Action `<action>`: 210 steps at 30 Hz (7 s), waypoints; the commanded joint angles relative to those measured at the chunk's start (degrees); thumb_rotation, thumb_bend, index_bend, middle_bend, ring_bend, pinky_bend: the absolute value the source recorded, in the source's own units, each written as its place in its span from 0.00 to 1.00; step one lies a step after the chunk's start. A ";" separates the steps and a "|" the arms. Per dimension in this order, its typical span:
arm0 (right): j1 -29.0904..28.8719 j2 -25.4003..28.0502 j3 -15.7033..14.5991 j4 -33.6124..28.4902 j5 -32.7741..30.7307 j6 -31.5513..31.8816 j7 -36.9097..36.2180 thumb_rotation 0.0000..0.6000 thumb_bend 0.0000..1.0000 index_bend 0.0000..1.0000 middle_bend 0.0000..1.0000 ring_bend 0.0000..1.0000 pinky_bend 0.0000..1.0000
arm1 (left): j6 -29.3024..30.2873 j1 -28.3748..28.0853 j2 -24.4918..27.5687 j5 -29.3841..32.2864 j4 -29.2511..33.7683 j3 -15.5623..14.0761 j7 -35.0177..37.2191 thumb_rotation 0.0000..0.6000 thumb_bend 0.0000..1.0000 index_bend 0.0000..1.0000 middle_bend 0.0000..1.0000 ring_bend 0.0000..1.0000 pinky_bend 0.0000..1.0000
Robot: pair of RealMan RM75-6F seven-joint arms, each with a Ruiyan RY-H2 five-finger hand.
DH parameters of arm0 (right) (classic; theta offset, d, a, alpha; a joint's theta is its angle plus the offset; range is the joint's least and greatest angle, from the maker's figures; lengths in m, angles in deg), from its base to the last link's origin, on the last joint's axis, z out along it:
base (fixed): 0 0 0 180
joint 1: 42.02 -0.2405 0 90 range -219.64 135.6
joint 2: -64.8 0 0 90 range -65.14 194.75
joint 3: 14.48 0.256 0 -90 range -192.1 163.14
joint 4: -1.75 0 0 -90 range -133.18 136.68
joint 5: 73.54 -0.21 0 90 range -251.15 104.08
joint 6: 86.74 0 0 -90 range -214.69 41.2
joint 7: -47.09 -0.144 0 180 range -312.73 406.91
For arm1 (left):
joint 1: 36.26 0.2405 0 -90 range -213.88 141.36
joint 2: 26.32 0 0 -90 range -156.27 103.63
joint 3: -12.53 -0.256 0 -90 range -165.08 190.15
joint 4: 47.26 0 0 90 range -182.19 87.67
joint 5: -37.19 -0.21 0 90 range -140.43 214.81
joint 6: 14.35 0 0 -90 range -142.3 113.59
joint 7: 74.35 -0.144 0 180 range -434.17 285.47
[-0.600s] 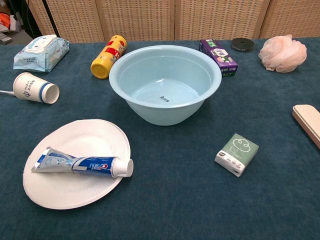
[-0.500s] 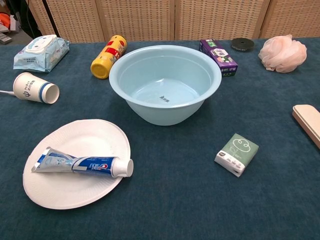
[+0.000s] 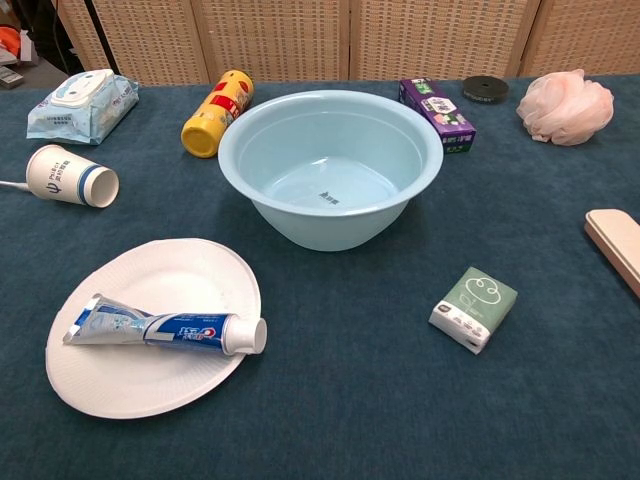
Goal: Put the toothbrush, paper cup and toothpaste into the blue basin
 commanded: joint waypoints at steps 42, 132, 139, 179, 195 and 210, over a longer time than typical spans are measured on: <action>0.13 0.34 -0.17 -1.02 -0.46 -0.10 0.58 1.00 0.10 0.00 0.00 0.00 0.00 | -6.53 -3.97 2.72 3.59 0.42 1.52 -2.27 1.00 0.24 0.02 0.00 0.00 0.03; -0.70 -0.15 0.90 0.80 -5.05 -2.84 -0.72 1.00 0.10 0.00 0.00 0.00 0.00 | -46.51 -33.99 -22.54 19.37 -47.28 4.94 2.34 1.00 0.37 0.42 0.00 0.00 0.03; -0.59 0.01 0.85 0.52 -4.72 -2.47 -0.81 1.00 0.10 0.00 0.00 0.00 0.00 | -45.36 -33.79 -23.86 18.87 -48.41 4.82 1.60 1.00 0.38 0.43 0.00 0.00 0.03; -0.17 0.46 0.58 -0.38 -3.64 -1.49 -1.06 1.00 0.11 0.00 0.00 0.00 0.00 | -37.18 -31.26 -31.37 12.69 -58.51 4.85 3.06 1.00 0.44 0.64 0.02 0.00 0.03; -0.11 0.39 0.42 -0.66 -3.31 -1.38 -0.78 1.00 0.10 0.00 0.00 0.00 0.00 | -35.80 -28.89 -24.23 12.16 -53.64 5.26 4.71 1.00 0.44 0.65 0.02 0.00 0.03; -0.19 0.30 0.23 -0.90 -3.13 -1.62 -0.39 1.00 0.10 0.00 0.00 0.00 0.00 | -35.22 -27.79 -18.95 13.34 -51.12 6.98 6.35 1.00 0.43 0.65 0.02 0.00 0.03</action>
